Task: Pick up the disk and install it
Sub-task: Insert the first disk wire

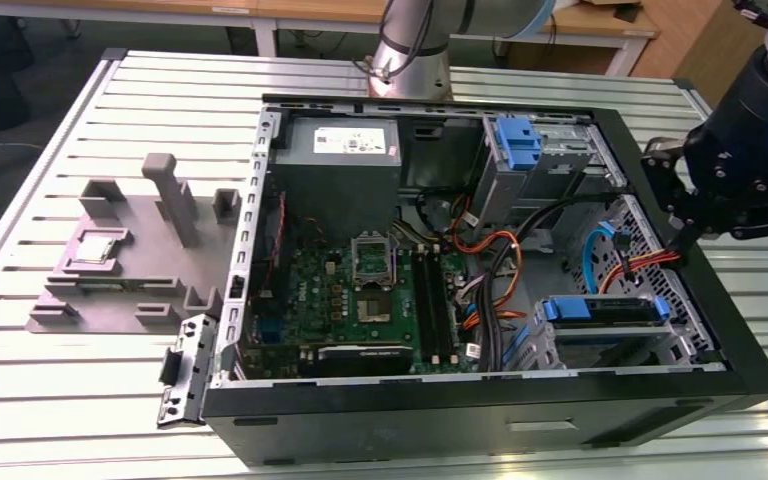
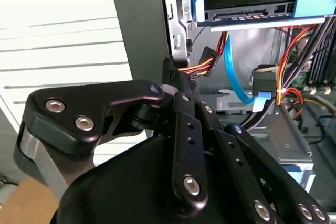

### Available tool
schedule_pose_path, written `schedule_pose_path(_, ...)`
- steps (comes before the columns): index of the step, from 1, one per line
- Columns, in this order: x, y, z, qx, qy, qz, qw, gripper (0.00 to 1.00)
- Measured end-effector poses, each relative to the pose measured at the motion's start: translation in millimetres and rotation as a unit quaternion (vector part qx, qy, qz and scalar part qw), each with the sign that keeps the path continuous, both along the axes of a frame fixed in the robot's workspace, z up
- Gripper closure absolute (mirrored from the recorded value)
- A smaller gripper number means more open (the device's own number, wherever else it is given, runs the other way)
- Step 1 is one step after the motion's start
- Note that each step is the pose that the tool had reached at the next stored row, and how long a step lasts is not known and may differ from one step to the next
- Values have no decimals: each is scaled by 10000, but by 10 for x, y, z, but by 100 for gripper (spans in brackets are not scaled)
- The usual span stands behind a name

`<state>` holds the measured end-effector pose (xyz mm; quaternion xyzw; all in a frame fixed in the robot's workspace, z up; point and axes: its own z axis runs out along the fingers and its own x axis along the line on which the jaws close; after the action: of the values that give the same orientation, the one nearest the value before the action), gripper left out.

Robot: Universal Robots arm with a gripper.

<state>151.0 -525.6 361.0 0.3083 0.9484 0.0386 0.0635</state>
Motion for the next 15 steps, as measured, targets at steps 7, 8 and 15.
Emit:
schedule_pose_path(7, 0, 0, 0, -20, -136, 355, 9993, 90)
schedule_pose_path(8, 0, 0, 0, -33, -179, 370, 9992, 90)
schedule_pose_path(15, 0, 0, 0, -53, -261, 787, 9965, 90)
